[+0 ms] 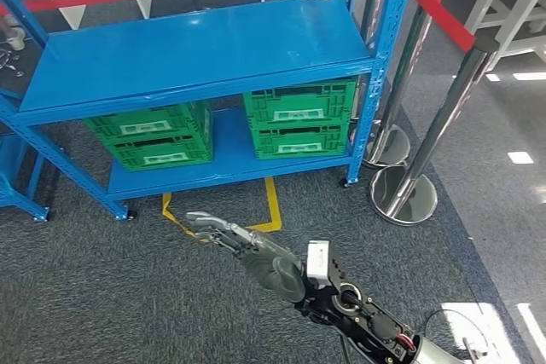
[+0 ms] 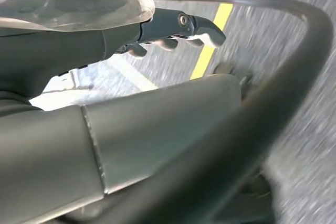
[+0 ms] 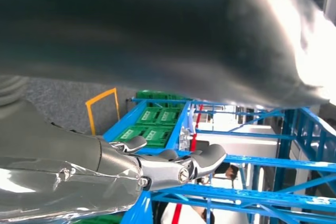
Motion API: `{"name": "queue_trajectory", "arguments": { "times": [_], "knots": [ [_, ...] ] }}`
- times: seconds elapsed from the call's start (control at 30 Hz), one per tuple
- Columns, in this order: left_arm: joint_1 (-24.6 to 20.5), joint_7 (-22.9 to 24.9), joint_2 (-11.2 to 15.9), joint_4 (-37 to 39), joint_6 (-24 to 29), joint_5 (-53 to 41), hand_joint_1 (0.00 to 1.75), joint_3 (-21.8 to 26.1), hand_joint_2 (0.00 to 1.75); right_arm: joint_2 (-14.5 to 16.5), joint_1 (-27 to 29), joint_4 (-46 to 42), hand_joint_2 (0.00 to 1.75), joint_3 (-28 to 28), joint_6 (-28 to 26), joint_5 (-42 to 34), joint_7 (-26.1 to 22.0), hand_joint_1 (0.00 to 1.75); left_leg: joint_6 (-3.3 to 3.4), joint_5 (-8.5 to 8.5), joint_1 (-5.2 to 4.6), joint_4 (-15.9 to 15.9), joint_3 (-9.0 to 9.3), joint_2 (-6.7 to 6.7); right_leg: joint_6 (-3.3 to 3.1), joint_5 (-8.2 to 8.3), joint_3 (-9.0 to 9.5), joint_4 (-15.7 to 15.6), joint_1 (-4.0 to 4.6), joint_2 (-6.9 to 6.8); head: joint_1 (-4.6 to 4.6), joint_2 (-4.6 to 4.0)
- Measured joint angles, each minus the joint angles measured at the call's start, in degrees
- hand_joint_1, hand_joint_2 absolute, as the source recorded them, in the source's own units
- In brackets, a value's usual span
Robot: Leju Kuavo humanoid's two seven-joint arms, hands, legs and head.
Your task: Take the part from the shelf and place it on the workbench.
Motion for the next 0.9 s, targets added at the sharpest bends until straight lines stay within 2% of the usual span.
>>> {"name": "queue_trajectory", "arguments": {
  "times": [0.03,0.07,0.1,0.13,0.2,0.23,0.3,0.33,0.37,0.43,0.47,0.5,0.53,0.57,0.6,0.63,0.67,0.73,0.8,0.83,0.9],
  "knots": [
    [0.0,-0.1,0.0,0.0,0.0,0.0,0.00,0.0,0.00,0.0,0.0,0.0,0.00,0.0,0.0,0.0,0.0,0.00,0.53,2.29,-0.22,-2.6,0.56,-0.02,-0.10,-0.18,0.28,0.0,0.16,0.11,0.01,0.00],
    [0.1,-0.2,0.0,0.0,0.1,-0.1,0.00,0.0,0.00,0.0,-0.1,0.0,0.00,0.0,0.0,0.0,0.0,0.00,1.22,4.97,-0.58,-6.7,1.96,-0.09,-0.16,-0.37,0.52,0.0,0.22,0.25,0.01,0.00],
    [0.1,-0.4,0.2,0.0,0.2,-0.1,0.00,0.0,0.00,0.0,-0.1,0.0,0.00,0.0,0.0,0.0,0.0,0.00,2.01,6.96,-1.03,-10.7,3.55,-0.17,-0.10,-0.57,0.68,-0.1,0.32,0.40,0.09,0.00],
    [0.2,-0.5,0.4,0.1,0.3,-0.1,0.00,0.0,0.00,0.0,-0.1,0.0,0.00,0.1,0.1,-0.1,0.0,0.00,2.66,8.17,-1.48,-13.9,4.78,-0.25,0.01,-0.71,0.71,-0.1,0.25,0.56,0.16,0.00],
    [0.3,-0.6,0.8,0.1,0.3,0.2,0.00,0.0,0.00,0.0,-0.1,0.0,0.00,0.2,0.1,-0.1,-0.1,0.00,3.37,8.27,-2.14,-16.3,5.75,-0.35,0.42,-0.87,0.59,-0.3,0.00,0.75,0.20,0.00],
    [0.3,-0.5,0.8,0.1,0.2,0.3,0.00,0.0,0.00,0.0,-0.1,0.0,0.00,0.2,0.1,-0.1,-0.1,0.00,3.41,8.22,-2.28,-16.9,5.97,-0.36,0.70,-0.86,0.68,-0.6,-0.16,0.79,0.15,0.00],
    [0.2,-0.5,0.7,0.1,0.2,0.3,0.00,0.0,0.00,0.1,-0.2,0.0,0.00,0.3,0.2,-0.1,-0.1,0.00,3.22,8.44,-1.90,-18.7,7.27,-0.14,1.18,-1.50,0.77,-0.3,-0.05,0.44,0.25,0.00],
    [0.2,-0.5,0.5,0.1,0.1,0.3,0.00,0.0,0.00,0.1,-0.4,0.0,0.00,0.3,0.2,-0.1,-0.1,0.00,3.13,8.58,-1.65,-19.6,8.03,0.00,1.33,-2.47,0.21,1.2,0.12,0.22,0.41,0.00],
    [0.2,-0.5,0.2,0.1,0.1,0.3,0.00,0.0,0.00,0.1,-0.4,0.1,0.00,0.4,0.2,-0.1,-0.1,0.00,3.06,8.66,-1.42,-20.2,8.65,0.14,1.40,-3.99,-1.10,4.1,0.25,-0.01,0.60,0.00],
    [0.1,-0.5,-0.3,0.1,0.0,0.3,0.00,0.0,0.00,0.0,-0.5,0.1,0.00,0.4,0.1,-0.1,-0.2,0.00,3.16,8.44,-1.41,-20.4,9.07,0.23,1.60,-6.96,-4.86,11.5,0.37,-0.14,0.84,0.00],
    [0.1,-0.5,-0.6,0.1,0.0,0.3,0.00,0.0,0.00,0.0,-0.4,0.1,0.00,0.4,0.1,-0.1,-0.1,0.00,3.11,8.28,-1.37,-20.3,9.18,0.24,1.77,-7.36,-6.26,13.8,0.32,-0.17,0.92,0.00],
    [0.1,-0.5,-0.8,0.1,-0.1,0.3,0.00,0.0,0.00,0.0,-0.3,0.1,0.00,0.4,0.0,-0.1,-0.1,0.00,2.97,8.11,-1.27,-20.2,9.29,0.23,1.98,-6.60,-6.64,14.0,0.23,-0.22,0.94,0.00],
    [0.1,-0.5,-1.0,0.1,-0.1,0.3,0.00,0.0,0.00,0.0,-0.3,0.1,0.00,0.4,0.0,-0.1,-0.1,0.00,2.74,7.88,-1.09,-19.9,9.38,0.18,2.25,-4.74,-5.89,11.9,0.09,-0.29,0.98,0.00],
    [0.1,-0.5,-1.1,0.1,-0.1,0.2,0.00,0.0,0.00,0.0,-0.3,0.2,0.00,0.4,0.0,-0.1,-0.1,0.00,2.37,7.53,-0.86,-19.4,9.45,0.11,2.57,-2.43,-4.28,8.0,-0.13,-0.37,1.02,0.00],
    [0.1,-0.5,-1.1,0.1,-0.1,0.2,0.00,0.0,0.00,0.0,-0.4,0.2,0.00,0.4,0.0,-0.1,-0.1,0.00,1.94,7.15,-0.74,-18.9,9.40,-0.01,2.81,-0.85,-2.66,4.4,-0.20,-0.33,1.14,0.00],
    [0.1,-0.5,-1.0,0.1,-0.1,0.2,0.00,0.0,0.00,0.0,-0.4,0.2,0.00,0.4,0.0,-0.1,-0.1,0.00,1.51,6.79,-0.70,-18.2,9.24,-0.13,2.69,0.13,-1.39,1.6,-0.24,-0.20,1.26,0.00],
    [0.1,-0.6,-0.9,0.1,-0.1,0.1,0.00,0.0,0.00,0.0,-0.4,0.2,0.00,0.4,0.0,-0.2,-0.1,0.00,1.12,6.56,-0.74,-17.7,9.07,-0.22,2.36,0.32,-0.63,0.2,-0.18,-0.05,1.24,0.00],
    [0.1,-0.6,-0.7,0.1,-0.1,0.1,0.00,0.0,0.00,0.0,-0.3,0.2,0.00,0.4,0.0,-0.3,-0.1,0.00,0.56,6.61,-0.81,-17.4,8.85,-0.32,1.24,0.17,-0.37,0.1,0.06,0.18,0.97,0.00],
    [0.1,-0.6,-0.6,0.1,-0.1,0.1,0.00,0.0,0.00,0.0,-0.4,0.2,0.00,0.4,0.0,-0.3,-0.1,0.00,0.09,6.29,-0.71,-17.0,8.60,-0.28,0.54,0.44,-0.20,0.0,0.00,0.11,0.66,0.00],
    [0.1,-0.6,-0.6,0.1,-0.1,0.1,0.00,0.0,0.00,0.0,-0.4,0.2,0.00,0.4,-0.1,-0.3,-0.1,0.00,-0.14,5.29,-0.65,-15.4,7.86,-0.22,0.24,0.57,-0.19,-0.1,-0.10,0.04,0.47,0.00],
    [0.0,-0.6,-0.6,0.1,-0.2,0.0,0.00,0.0,0.00,0.0,-0.4,0.2,0.00,0.3,-0.4,-0.4,-0.1,0.00,-0.55,1.78,-0.50,-8.7,4.63,-0.10,-0.14,0.65,-0.31,-0.2,-0.12,-0.13,0.08,0.00]
  ]
}}
